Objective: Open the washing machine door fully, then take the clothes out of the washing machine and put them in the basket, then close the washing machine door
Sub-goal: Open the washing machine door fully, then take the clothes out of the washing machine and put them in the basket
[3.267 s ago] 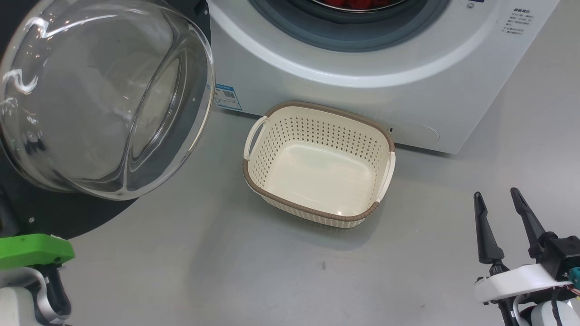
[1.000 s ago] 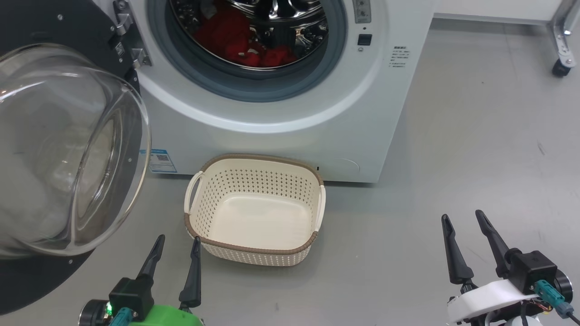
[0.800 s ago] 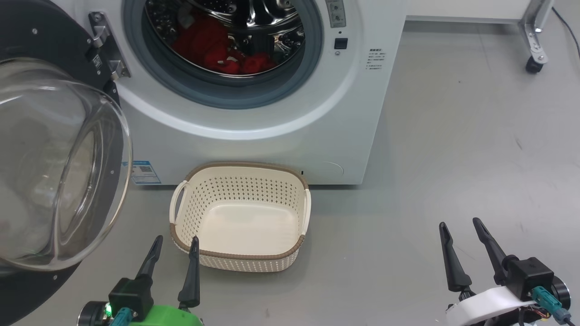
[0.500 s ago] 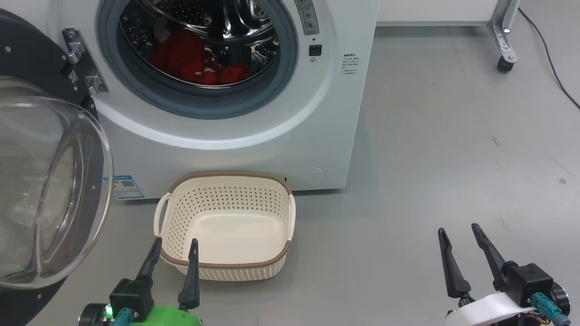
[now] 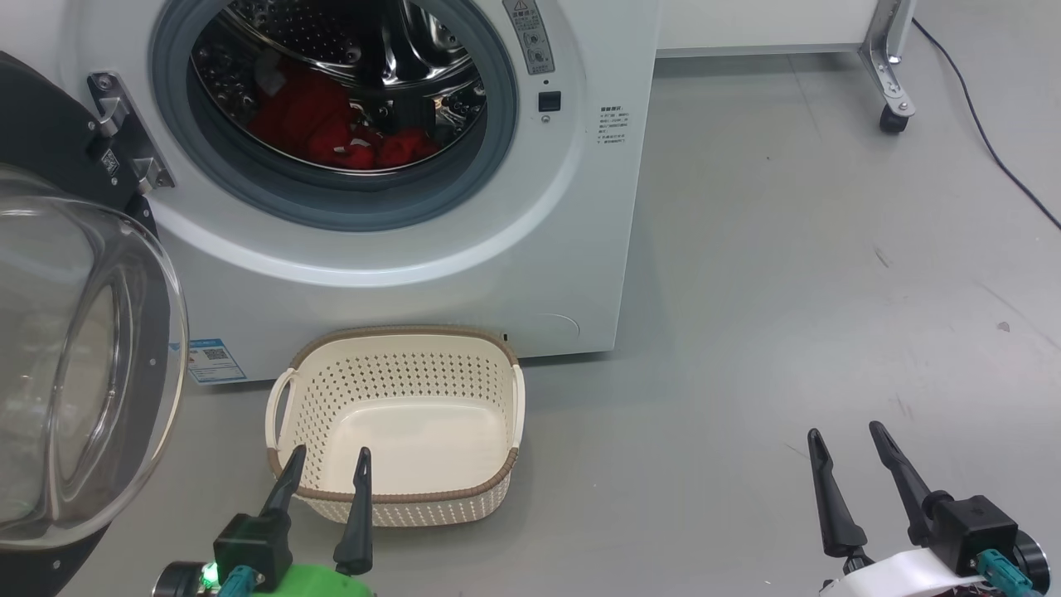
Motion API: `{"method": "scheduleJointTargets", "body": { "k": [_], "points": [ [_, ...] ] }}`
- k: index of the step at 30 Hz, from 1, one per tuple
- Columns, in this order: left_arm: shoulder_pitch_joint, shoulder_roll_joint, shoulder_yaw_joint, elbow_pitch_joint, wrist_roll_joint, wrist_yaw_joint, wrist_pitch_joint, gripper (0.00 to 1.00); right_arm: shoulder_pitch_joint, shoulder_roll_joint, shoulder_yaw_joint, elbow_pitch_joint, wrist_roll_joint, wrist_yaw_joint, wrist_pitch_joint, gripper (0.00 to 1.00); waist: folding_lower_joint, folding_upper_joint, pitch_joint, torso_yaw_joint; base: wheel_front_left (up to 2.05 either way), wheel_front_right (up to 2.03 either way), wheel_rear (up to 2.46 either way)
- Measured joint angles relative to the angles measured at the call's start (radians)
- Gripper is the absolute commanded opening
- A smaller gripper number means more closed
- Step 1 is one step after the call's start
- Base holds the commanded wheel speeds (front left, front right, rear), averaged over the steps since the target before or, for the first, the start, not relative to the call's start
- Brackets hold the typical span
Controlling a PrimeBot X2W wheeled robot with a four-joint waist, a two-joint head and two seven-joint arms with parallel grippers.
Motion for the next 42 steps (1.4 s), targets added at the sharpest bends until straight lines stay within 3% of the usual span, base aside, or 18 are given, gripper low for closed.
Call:
{"method": "scheduleJointTargets", "body": {
  "k": [42],
  "points": [
    [0.002, 0.000, -0.014, 0.008, 0.024, 0.032, 0.009, 1.00, 0.012, 0.001, 0.011, -0.019, 0.017, -0.013, 0.000, 1.00, 0.0000, 0.0000, 0.003, -0.002, 0.19, -0.19, 0.00]
  ]
}}
